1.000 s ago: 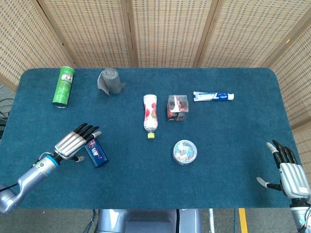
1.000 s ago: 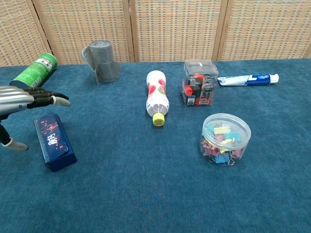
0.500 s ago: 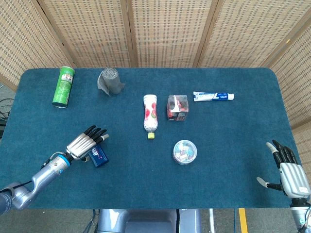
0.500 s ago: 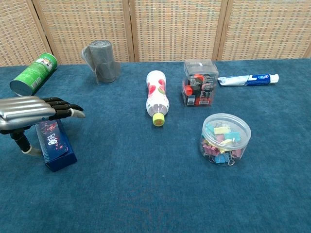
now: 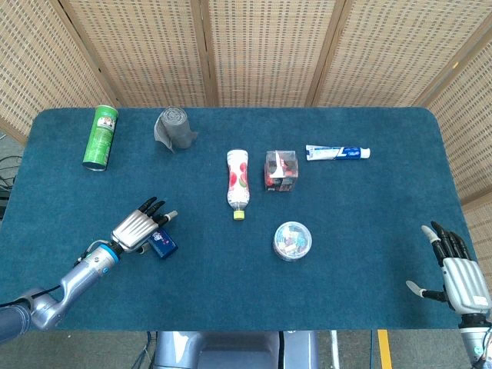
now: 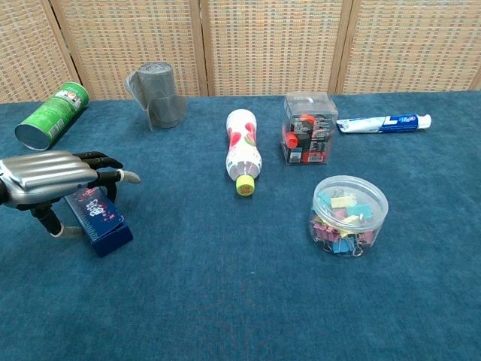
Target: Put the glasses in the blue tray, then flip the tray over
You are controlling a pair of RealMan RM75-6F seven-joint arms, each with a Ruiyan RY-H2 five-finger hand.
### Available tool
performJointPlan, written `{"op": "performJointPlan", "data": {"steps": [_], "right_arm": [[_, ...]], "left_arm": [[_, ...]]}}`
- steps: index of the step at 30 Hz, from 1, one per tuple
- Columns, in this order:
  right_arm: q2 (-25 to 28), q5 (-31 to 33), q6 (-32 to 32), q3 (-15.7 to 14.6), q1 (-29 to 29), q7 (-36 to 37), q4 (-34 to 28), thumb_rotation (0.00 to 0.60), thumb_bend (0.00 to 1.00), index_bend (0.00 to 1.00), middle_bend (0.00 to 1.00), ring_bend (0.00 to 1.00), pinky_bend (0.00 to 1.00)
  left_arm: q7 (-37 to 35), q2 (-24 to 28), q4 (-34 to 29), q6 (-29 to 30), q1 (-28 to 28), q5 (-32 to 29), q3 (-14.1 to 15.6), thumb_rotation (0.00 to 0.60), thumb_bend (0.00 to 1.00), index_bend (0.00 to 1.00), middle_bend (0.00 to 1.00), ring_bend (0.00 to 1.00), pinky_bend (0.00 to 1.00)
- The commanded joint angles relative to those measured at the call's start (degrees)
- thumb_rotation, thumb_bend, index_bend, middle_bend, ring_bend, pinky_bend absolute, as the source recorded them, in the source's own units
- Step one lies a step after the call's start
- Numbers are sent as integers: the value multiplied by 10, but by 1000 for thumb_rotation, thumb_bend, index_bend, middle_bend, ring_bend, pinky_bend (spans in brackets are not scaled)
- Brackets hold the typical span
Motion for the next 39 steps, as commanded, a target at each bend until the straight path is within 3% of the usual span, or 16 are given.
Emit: {"op": "performJointPlan", "data": {"steps": [1, 12, 14, 16, 18, 19, 31, 34, 39], "right_arm": [[0, 0, 0, 0, 0, 0, 0, 600, 0, 0, 0, 0, 0], [0, -1, 0, 0, 0, 2, 0, 600, 0, 0, 0, 0, 0], [0, -1, 0, 0, 0, 2, 1, 600, 0, 0, 0, 0, 0], [0, -1, 0, 0, 0, 1, 1, 600, 0, 0, 0, 0, 0], [0, -1, 0, 0, 0, 2, 1, 600, 0, 0, 0, 0, 0], [0, -1, 0, 0, 0, 2, 1, 600, 0, 0, 0, 0, 0], [0, -1, 1, 0, 0, 2, 1, 600, 0, 0, 0, 0, 0], [0, -1, 1, 0, 0, 1, 1, 600, 0, 0, 0, 0, 0], [0, -1, 1, 0, 0, 0, 0, 600, 0, 0, 0, 0, 0]], "left_arm": [[0, -3, 3, 4, 1, 2, 0, 600, 314, 0, 439, 0, 0], [-4, -14, 19, 20, 6, 6, 1, 600, 316, 0, 481, 0, 0], [-4, -15, 21, 20, 6, 6, 1, 600, 310, 0, 404, 0, 0], [-5, -15, 22, 19, 6, 5, 2, 600, 290, 0, 153, 0, 0], [-9, -12, 19, 14, 6, 3, 3, 600, 268, 0, 14, 0, 0], [-11, -11, 17, 12, 6, 2, 3, 600, 256, 0, 0, 0, 0], [-51, 69, -56, 84, 34, 3, -4, 600, 235, 0, 0, 0, 0], [-82, 108, -69, 137, 73, -23, -15, 600, 236, 0, 0, 0, 0], [-108, 137, -78, 171, 111, -56, -25, 600, 234, 0, 0, 0, 0]]}}
